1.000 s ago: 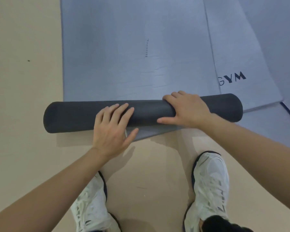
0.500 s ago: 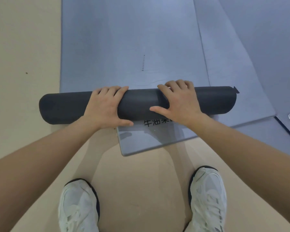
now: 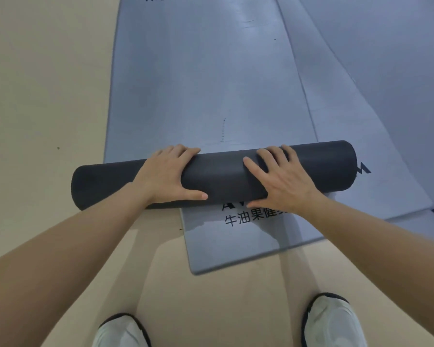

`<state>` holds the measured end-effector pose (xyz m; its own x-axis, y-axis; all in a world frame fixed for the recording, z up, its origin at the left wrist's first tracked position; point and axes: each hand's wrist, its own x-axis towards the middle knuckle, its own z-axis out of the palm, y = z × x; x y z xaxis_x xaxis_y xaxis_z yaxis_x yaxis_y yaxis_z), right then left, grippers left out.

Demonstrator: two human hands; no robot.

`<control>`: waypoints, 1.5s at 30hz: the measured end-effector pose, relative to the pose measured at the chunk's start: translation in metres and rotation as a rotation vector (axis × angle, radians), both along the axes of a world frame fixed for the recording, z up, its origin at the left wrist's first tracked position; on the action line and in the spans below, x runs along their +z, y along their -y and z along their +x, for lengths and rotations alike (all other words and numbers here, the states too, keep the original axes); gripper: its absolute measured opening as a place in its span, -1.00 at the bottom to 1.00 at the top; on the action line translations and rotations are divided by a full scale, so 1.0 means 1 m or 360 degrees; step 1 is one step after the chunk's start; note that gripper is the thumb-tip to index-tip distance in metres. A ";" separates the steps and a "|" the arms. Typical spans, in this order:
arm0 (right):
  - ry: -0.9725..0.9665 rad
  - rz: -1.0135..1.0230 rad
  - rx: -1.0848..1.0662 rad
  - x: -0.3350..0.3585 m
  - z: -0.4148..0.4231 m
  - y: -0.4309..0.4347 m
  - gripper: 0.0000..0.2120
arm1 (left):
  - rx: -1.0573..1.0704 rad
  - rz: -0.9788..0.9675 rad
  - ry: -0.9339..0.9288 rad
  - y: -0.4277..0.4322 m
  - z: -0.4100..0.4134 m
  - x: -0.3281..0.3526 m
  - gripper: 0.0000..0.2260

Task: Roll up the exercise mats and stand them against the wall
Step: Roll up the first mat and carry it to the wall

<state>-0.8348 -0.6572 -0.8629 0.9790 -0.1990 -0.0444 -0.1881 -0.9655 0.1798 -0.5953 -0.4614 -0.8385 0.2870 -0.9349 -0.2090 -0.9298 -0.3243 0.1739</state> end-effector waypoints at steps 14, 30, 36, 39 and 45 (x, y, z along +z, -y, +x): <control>-0.0100 0.0263 -0.0353 0.022 0.030 0.038 0.14 | 0.0010 0.0102 0.0380 0.020 -0.002 -0.011 0.12; -0.0351 0.0648 -0.0223 0.044 -0.035 -0.020 0.02 | -0.0075 0.0446 -0.0126 -0.030 -0.048 0.030 -0.08; -0.0651 0.0938 -0.0230 0.051 -0.082 -0.064 -0.06 | -0.0073 0.0691 -0.0398 -0.082 -0.103 0.026 -0.13; -0.0754 0.1096 -0.0264 0.051 -0.091 -0.075 -0.10 | -0.0011 0.0760 -0.0575 -0.097 -0.117 0.027 -0.13; -0.0908 0.1386 -0.0307 0.049 -0.089 -0.075 -0.20 | 0.0037 0.0763 -0.0705 -0.114 -0.128 0.031 -0.11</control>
<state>-0.9241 -0.5821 -0.8138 0.7235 -0.0274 -0.6897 -0.4580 -0.7667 -0.4500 -0.7235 -0.3470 -0.8075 0.0966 -0.7030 -0.7046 -0.7952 -0.4802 0.3702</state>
